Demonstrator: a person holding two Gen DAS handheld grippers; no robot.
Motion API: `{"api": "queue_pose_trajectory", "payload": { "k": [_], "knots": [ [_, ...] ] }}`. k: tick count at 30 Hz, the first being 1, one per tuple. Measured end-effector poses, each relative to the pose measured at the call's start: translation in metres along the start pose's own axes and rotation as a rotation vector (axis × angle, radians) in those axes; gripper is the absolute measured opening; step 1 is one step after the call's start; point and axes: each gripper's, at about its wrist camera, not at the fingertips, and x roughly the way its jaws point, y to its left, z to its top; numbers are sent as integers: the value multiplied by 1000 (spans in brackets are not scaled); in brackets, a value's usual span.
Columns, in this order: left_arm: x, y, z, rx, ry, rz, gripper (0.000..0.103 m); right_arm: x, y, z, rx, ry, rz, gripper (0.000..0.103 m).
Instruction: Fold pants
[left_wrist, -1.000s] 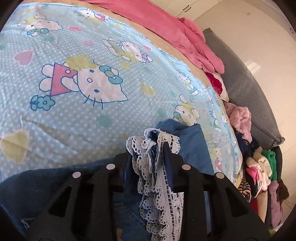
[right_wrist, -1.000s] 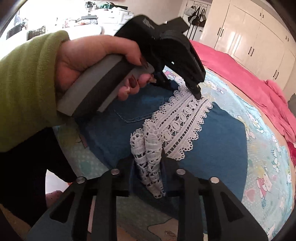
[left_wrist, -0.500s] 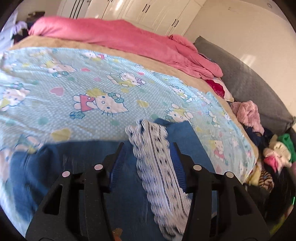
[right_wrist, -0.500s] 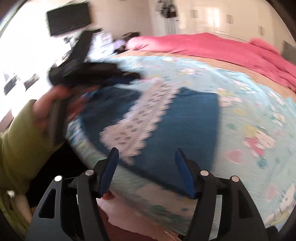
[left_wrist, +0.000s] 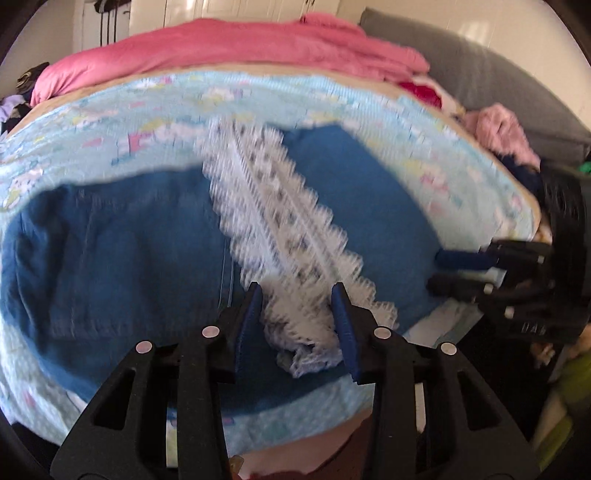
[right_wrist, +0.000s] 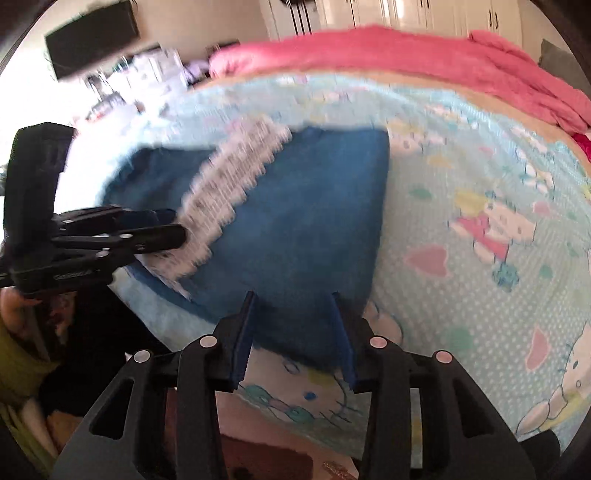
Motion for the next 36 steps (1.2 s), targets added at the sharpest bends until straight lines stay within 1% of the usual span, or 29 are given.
{"api": "queue_pose_trajectory", "payload": {
  "k": [2, 5, 8, 9, 10, 11, 12, 15, 17, 19, 20, 21, 23, 24, 25, 27, 31, 34, 36],
  "knots": [
    [-1, 2, -4, -10, -13, -7, 32, 3, -4, -1, 26, -2, 22, 36],
    [-3, 3, -4, -10, -19, -11, 32, 5, -2, -1, 15, -1, 11, 36],
    [-15, 5, -1, -25, -53, -14, 33, -4, -1, 0, 15, -21, 23, 38],
    [-23, 4, 2, -24, -78, -15, 38, -9, -3, 0, 21, -35, 24, 39],
    [-31, 3, 5, -17, -108, -12, 50, -14, -4, 2, 30, -56, 18, 47],
    [-36, 1, 7, -9, -125, -10, 55, -19, -7, 4, 41, -78, 11, 54],
    [-40, -2, 10, 5, -142, -8, 60, -24, -10, 7, 60, -100, 8, 54],
    [-41, -11, 18, 31, -156, -20, 60, -31, -20, 19, 94, -135, 0, 54],
    [-34, -20, 21, 46, -145, -30, 60, -32, -24, 27, 100, -144, -22, 54],
    [-26, -31, 23, 71, -138, -50, 60, -34, -28, 39, 99, -163, -44, 62],
    [-23, -36, 22, 84, -132, -55, 60, -36, -29, 43, 95, -173, -53, 62],
    [-19, -39, 21, 99, -118, -67, 60, -37, -29, 49, 83, -183, -67, 62],
    [-8, -42, 16, 114, -71, -91, 55, -36, -29, 59, 58, -190, -87, 62],
    [1, -41, 12, 113, -31, -92, 52, -33, -29, 66, 47, -185, -93, 62],
    [9, -40, 9, 108, 4, -88, 52, -30, -30, 69, 43, -183, -95, 62],
    [11, -39, 4, 113, 0, -87, 52, -23, -29, 82, 31, -175, -92, 62],
    [11, -39, 4, 108, 0, -96, 52, 3, -25, 108, -5, -133, -83, 62],
    [10, -37, 4, 97, -3, -110, 52, 31, -18, 126, -39, -81, -89, 61],
    [10, -36, 4, 100, -4, -107, 52, 53, -14, 136, -53, -36, -123, 61]
  ]
}}
